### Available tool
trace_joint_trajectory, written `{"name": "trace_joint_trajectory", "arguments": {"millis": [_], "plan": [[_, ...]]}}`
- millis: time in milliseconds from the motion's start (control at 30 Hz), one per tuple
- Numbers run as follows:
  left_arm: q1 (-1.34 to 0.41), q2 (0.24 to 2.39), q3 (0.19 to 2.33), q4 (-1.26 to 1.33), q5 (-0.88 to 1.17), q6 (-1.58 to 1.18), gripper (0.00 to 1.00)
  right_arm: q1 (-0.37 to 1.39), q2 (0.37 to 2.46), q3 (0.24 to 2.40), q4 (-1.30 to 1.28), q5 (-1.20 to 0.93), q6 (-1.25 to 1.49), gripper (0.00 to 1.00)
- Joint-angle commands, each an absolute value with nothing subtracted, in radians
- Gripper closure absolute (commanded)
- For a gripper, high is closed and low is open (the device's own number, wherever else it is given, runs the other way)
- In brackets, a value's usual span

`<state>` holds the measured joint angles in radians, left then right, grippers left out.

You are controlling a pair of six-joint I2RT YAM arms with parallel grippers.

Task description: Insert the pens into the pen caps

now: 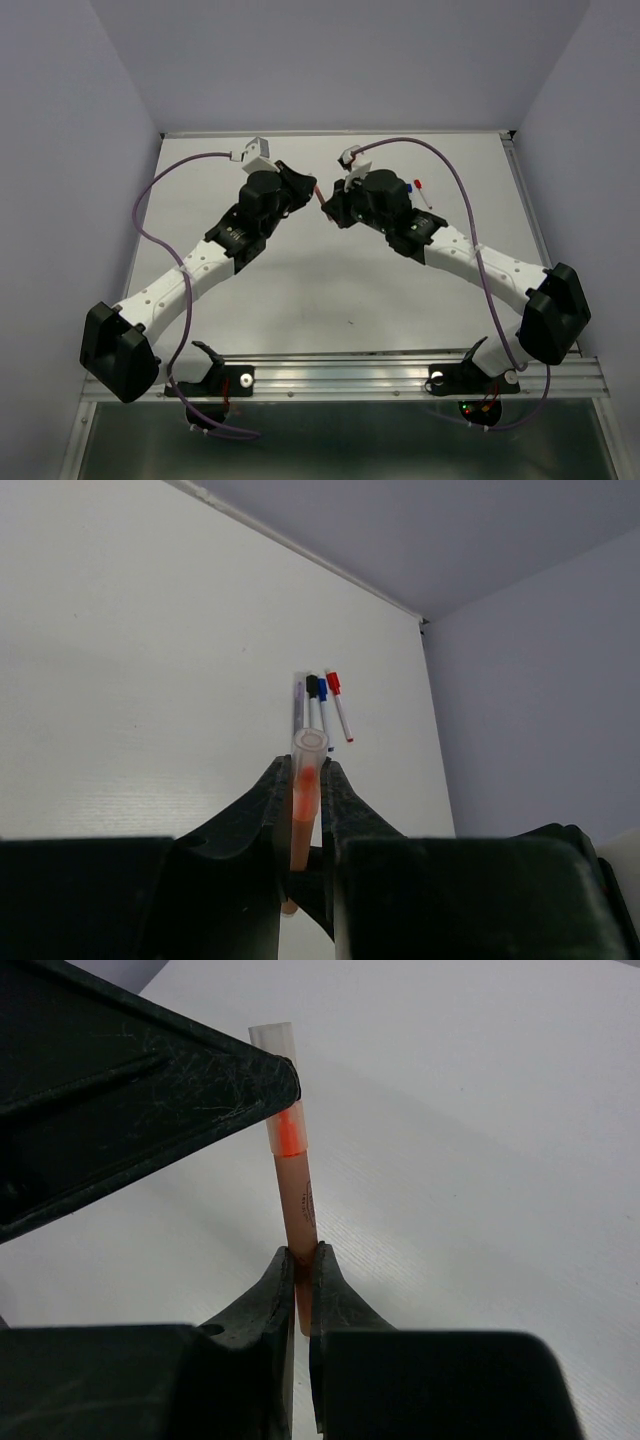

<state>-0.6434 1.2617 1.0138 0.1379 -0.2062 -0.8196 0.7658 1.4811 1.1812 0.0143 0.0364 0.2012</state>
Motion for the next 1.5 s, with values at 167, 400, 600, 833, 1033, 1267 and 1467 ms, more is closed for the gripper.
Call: {"name": "trace_joint_trajectory", "arguments": {"millis": [167,400,600,833,1033,1267,1467], "plan": [[-0.727,1.344,1.009,-0.032,0.089,-0.833,1.0,0.698,1.417,1.293,0.471,0.077,0.25,0.99],[-0.732,1.414,1.046,-0.081,0.107,-0.83,1.0,0.698,1.41,1.319,0.482,0.113,0.241,0.99],[-0.736,1.381,1.046,-0.081,0.087,-0.81,1.0,0.678,1.408,1.321,0.482,0.129,0.245,0.99],[-0.735,1.355,1.072,-0.084,0.055,-0.779,1.0,0.678,1.387,1.275,0.456,0.121,0.265,0.99],[-0.733,1.353,1.175,-0.144,0.011,-0.753,1.0,0.678,1.368,1.238,0.397,0.106,0.267,0.99],[-0.729,1.376,1.253,-0.184,-0.026,-0.736,0.65,0.678,1.342,1.181,0.368,0.101,0.288,0.99],[-0.713,1.35,1.31,-0.215,-0.077,-0.747,0.31,0.678,1.33,1.164,0.321,0.15,0.285,0.99]]}}
